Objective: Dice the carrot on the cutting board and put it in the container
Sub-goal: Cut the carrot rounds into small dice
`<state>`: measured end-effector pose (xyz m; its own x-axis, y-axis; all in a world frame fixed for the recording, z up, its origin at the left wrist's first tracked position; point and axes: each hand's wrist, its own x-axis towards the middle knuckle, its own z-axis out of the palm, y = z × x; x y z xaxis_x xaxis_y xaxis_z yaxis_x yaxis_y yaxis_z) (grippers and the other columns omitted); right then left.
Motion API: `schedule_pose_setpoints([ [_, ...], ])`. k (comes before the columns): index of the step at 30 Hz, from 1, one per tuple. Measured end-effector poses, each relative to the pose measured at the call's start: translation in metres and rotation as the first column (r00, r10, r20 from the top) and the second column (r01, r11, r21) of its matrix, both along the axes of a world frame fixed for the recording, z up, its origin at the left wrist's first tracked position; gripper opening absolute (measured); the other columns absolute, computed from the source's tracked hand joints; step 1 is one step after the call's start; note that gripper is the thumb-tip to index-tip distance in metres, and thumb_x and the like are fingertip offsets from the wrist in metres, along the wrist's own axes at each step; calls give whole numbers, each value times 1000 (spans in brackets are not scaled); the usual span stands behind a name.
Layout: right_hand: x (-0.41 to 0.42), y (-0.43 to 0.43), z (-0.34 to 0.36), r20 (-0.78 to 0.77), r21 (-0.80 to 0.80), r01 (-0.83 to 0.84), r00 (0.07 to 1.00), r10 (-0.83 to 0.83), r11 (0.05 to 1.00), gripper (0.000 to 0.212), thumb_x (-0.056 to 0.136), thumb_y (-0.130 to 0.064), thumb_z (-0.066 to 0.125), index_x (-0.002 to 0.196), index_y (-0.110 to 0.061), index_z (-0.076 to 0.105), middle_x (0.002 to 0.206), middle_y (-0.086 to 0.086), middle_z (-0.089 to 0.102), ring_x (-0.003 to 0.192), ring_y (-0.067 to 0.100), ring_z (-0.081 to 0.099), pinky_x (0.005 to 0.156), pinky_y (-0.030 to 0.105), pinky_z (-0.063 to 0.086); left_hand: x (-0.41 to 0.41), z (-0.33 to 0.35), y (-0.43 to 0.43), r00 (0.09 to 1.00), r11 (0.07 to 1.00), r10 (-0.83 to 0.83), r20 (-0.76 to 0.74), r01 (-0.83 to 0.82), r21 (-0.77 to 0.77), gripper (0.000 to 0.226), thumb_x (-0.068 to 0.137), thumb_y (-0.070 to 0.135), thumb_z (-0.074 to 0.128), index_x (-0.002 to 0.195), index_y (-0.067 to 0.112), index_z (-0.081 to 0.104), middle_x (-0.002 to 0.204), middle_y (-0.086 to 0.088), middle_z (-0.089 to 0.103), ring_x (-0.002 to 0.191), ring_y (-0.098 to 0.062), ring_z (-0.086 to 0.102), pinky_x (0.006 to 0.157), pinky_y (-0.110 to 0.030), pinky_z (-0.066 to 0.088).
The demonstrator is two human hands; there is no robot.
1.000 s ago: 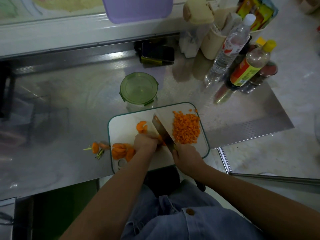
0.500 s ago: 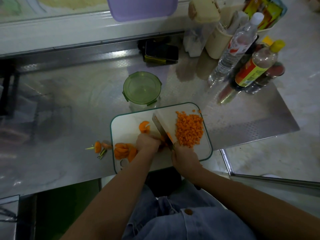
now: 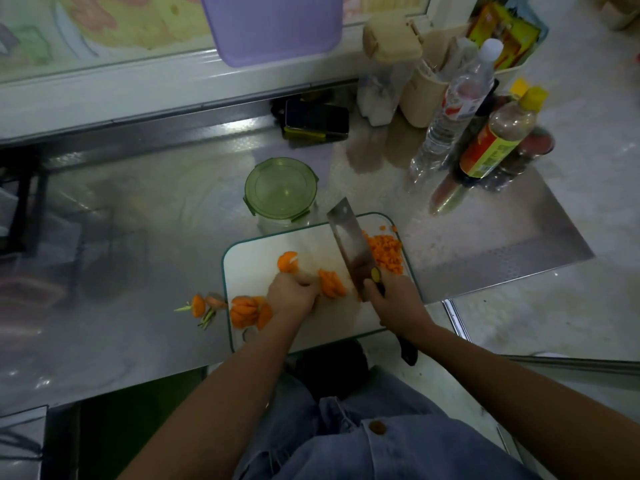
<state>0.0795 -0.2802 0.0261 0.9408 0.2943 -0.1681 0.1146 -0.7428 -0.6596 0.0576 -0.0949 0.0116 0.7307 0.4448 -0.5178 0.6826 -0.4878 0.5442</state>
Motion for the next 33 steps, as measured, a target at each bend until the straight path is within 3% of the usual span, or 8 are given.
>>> schedule_pose_setpoints([
  [3, -1, -2, -3, -16, 13, 35, 999, -35, 999, 24, 94, -24, 51, 78, -5, 53, 62, 14, 53, 58, 28, 54, 56, 49, 48, 1, 1, 3, 886, 879, -430, 172, 367, 303, 14, 81, 18, 62, 94, 17, 66, 99, -8, 62, 91, -27, 59, 69, -32, 45],
  [5, -3, -4, -4, -30, 17, 31, 999, -31, 999, 22, 94, -23, 51, 82, -5, 56, 65, 13, 56, 60, 28, 55, 58, 49, 49, 8, -7, 5, 623, 628, -760, 186, 628, 460, 42, 76, 7, 62, 117, 17, 61, 119, -9, 55, 106, -28, 52, 82, -34, 45],
  [7, -4, -6, -5, -38, 24, 40, 999, -39, 999, 21, 94, -22, 51, 84, -5, 58, 66, 11, 58, 61, 27, 56, 59, 47, 49, 17, -8, 0, 427, 393, -901, 73, 735, 553, 47, 81, 6, 57, 126, 18, 55, 130, -8, 49, 115, -30, 47, 93, -39, 41],
  [10, -4, -10, -6, -32, 13, 76, 997, -76, 997, 21, 94, -21, 53, 85, -4, 60, 68, 12, 59, 63, 27, 56, 60, 46, 49, 25, -1, -6, 366, 250, -925, -102, 788, 562, 36, 91, 12, 43, 126, 16, 51, 127, -6, 46, 116, -27, 44, 94, -37, 38],
  [15, -3, -12, -3, -67, -13, 71, 995, -72, 997, 23, 94, -23, 52, 92, -3, 61, 75, 14, 63, 68, 30, 60, 63, 46, 51, 24, -2, -7, 450, 317, -886, -117, 768, 556, 28, 94, 11, 42, 119, 13, 54, 121, -8, 50, 114, -26, 48, 89, -37, 42],
  [20, -3, 0, 1, -87, -107, -76, 994, 67, 991, 22, 95, -22, 50, 76, -11, 48, 69, 9, 50, 67, 25, 50, 60, 35, 36, 11, -6, -9, 663, 564, -747, -49, 670, 483, 20, 91, 16, 51, 109, 11, 59, 117, -12, 54, 103, -29, 55, 83, -36, 44],
  [24, -5, 8, 3, -86, -199, -149, 987, 135, 969, 20, 96, -26, 46, 84, -12, 52, 75, 8, 52, 69, 24, 50, 60, 33, 38, 0, -11, -11, 747, 666, -665, 8, 588, 458, 30, 87, 14, 58, 116, 10, 57, 119, -12, 51, 103, -29, 55, 82, -37, 45],
  [33, -15, 11, 1, -55, -296, -169, 986, 160, 940, 17, 97, -23, 43, 90, -11, 52, 74, 6, 49, 73, 26, 52, 60, 32, 35, -6, -18, -9, 801, 748, -591, 91, 503, 433, 23, 90, 23, 57, 110, 17, 68, 111, -9, 57, 100, -27, 57, 78, -35, 44],
])
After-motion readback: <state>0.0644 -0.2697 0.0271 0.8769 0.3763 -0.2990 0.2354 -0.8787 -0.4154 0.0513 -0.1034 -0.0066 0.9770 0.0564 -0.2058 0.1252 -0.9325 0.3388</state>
